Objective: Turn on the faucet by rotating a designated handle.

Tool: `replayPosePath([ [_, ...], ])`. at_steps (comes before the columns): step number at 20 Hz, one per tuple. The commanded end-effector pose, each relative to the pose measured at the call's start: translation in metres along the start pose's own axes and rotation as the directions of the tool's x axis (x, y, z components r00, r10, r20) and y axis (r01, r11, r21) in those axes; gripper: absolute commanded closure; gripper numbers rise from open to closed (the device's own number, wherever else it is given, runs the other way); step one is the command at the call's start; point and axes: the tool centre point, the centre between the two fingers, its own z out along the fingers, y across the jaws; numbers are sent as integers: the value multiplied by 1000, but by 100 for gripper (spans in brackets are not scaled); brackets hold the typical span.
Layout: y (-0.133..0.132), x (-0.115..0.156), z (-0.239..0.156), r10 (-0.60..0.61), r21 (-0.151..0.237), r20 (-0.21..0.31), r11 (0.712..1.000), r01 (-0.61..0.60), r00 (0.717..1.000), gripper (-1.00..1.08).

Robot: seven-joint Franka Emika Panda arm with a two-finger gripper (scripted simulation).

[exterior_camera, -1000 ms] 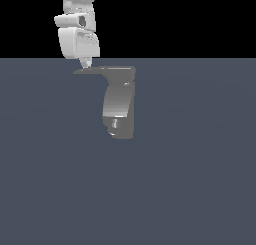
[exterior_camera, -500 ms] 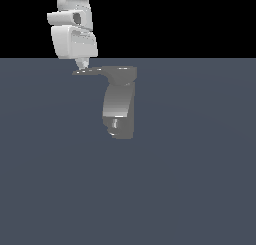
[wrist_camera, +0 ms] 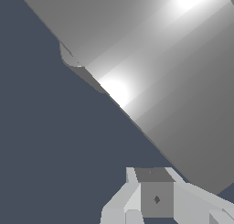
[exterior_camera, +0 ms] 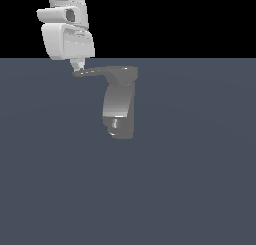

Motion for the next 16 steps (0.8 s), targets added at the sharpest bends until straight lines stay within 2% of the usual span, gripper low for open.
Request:
replayPosePath([
  [1,11,-4,0,-6,-3,-1,1000,6,1000,108],
  [3,6,-1,0,-1,-1,0,1000,1,1000,108],
  [16,34,23,0,-2,-1,0,1000,2,1000,108],
])
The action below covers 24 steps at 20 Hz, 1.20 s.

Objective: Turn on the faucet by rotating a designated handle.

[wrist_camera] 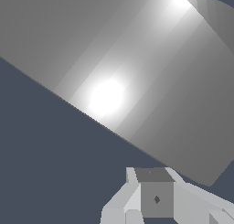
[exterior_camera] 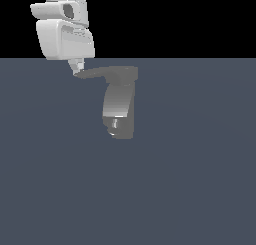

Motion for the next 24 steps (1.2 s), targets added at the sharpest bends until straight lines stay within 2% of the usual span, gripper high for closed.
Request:
replayPosePath([
  [1,5,10,0,8,-2,-3,1000,-8,1000,108],
  [24,57,52,-1,5,-3,-4,1000,-5,1000,108],
])
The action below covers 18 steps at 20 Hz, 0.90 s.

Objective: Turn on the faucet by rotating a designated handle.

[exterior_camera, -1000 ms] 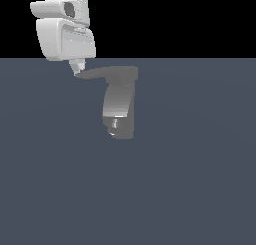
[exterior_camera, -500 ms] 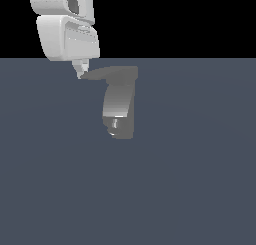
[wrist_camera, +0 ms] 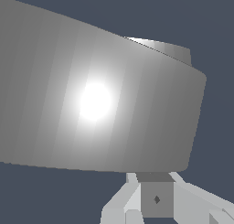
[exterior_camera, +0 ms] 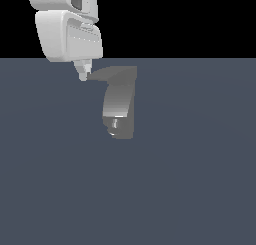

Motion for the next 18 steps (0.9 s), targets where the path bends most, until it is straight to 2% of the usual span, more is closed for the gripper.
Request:
replayPosePath([
  [1,6,8,0,5,-1,-2,1000,-5,1000,108],
  [3,4,3,0,0,0,0,1000,0,1000,108],
  [18,9,76,0,3,-1,-1,1000,-3,1000,108],
])
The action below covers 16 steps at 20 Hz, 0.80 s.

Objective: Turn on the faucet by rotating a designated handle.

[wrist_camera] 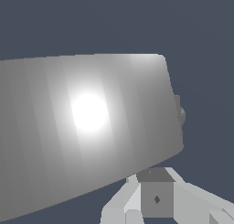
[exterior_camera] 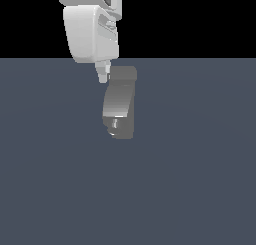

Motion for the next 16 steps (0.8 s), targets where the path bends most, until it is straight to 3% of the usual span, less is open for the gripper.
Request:
replayPosePath([
  [1,-3,28,0,32,3,1,999,-32,1000,108],
  [8,0,66,0,33,3,0,999,-33,999,108],
  [9,0,66,0,33,3,0,999,-33,999,108],
  [10,0,50,0,10,3,1,1000,-10,1000,108],
  [16,-19,74,0,16,3,1,1000,-16,1000,108],
])
